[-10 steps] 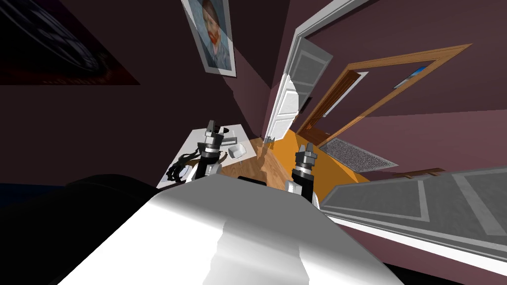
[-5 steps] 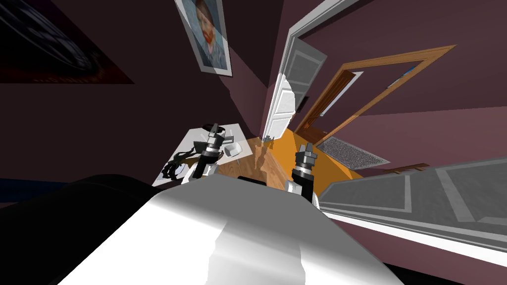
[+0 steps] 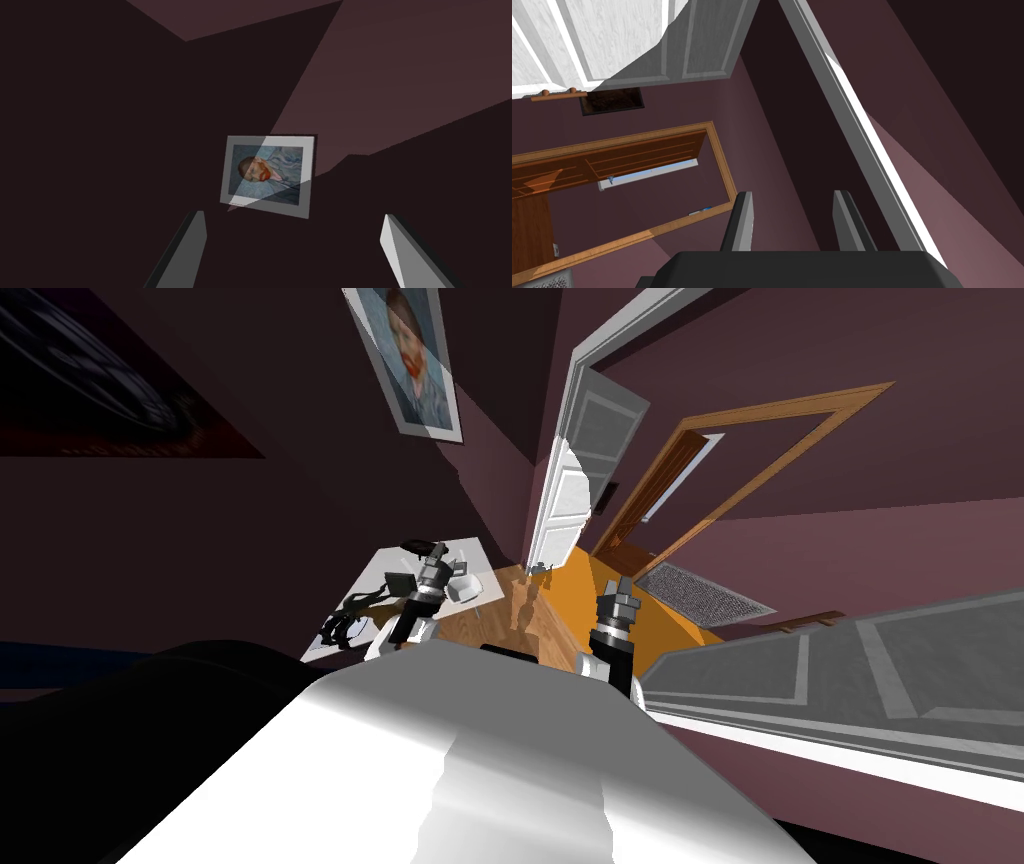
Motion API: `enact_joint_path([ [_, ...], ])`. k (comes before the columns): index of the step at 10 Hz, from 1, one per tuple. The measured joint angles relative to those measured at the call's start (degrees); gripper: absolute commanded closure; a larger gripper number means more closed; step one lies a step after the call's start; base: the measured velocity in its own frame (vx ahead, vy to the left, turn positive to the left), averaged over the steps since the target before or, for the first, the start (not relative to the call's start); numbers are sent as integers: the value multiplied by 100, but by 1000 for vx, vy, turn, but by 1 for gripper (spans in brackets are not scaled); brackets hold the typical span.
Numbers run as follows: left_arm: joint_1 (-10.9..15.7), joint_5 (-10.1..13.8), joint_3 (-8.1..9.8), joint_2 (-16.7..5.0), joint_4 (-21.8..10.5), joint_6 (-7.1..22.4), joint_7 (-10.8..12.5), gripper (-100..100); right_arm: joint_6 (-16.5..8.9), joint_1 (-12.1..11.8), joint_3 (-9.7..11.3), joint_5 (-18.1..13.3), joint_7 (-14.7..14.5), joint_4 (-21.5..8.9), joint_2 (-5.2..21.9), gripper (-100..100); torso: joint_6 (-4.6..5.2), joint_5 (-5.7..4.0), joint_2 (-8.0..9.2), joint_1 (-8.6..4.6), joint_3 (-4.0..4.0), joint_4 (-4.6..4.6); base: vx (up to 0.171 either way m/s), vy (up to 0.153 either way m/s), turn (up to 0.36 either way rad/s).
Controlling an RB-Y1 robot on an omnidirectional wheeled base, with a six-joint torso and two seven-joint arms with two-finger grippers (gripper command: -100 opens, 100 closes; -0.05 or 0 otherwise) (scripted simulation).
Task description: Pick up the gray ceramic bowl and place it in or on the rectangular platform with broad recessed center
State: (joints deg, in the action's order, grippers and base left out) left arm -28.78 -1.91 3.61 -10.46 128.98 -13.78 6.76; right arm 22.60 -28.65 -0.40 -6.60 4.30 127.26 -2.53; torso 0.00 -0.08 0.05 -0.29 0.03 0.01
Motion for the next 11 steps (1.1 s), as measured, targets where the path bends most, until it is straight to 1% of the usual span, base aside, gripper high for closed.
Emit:
enact_joint_path([
  [2,99,18,74,-24,-104,412,111,-100,0,0,0,0,0,0,0,0,0,-2,-2,-11,-1,0,-13,-130,-18],
  [3,123,56,152,-60,-199,606,207,-100,0,0,1,0,0,0,-1,0,0,-4,1,-22,1,0,-13,-110,5],
  [4,81,56,154,-40,-206,753,247,-100,0,0,0,0,0,0,0,0,0,-3,1,-14,1,0,-1,-91,-1],
  [5,82,65,174,-26,-199,964,285,-100,0,0,0,0,0,0,0,0,0,-2,-2,-7,-1,0,9,-120,1],
  [6,60,100,227,-30,-309,1114,356,-100,0,0,0,0,0,0,0,0,-1,-2,-6,-13,-3,-1,2,-89,12],
  [8,100,124,271,0,-408,1421,430,-100,0,0,0,0,0,0,0,0,0,0,-8,-3,-4,-1,9,-75,10],
  [9,93,132,281,14,-433,1557,453,-100,0,0,0,0,0,0,0,0,-1,1,-8,6,-4,-2,12,-50,22],
  [10,30,166,309,18,-434,1700,496,-100,0,-1,0,0,0,0,0,0,-1,2,-8,11,-4,-2,14,-44,14],
  [11,83,199,354,-14,-492,1848,539,-100,0,0,0,0,0,0,0,0,0,3,-10,15,-6,-2,16,-59,26],
])
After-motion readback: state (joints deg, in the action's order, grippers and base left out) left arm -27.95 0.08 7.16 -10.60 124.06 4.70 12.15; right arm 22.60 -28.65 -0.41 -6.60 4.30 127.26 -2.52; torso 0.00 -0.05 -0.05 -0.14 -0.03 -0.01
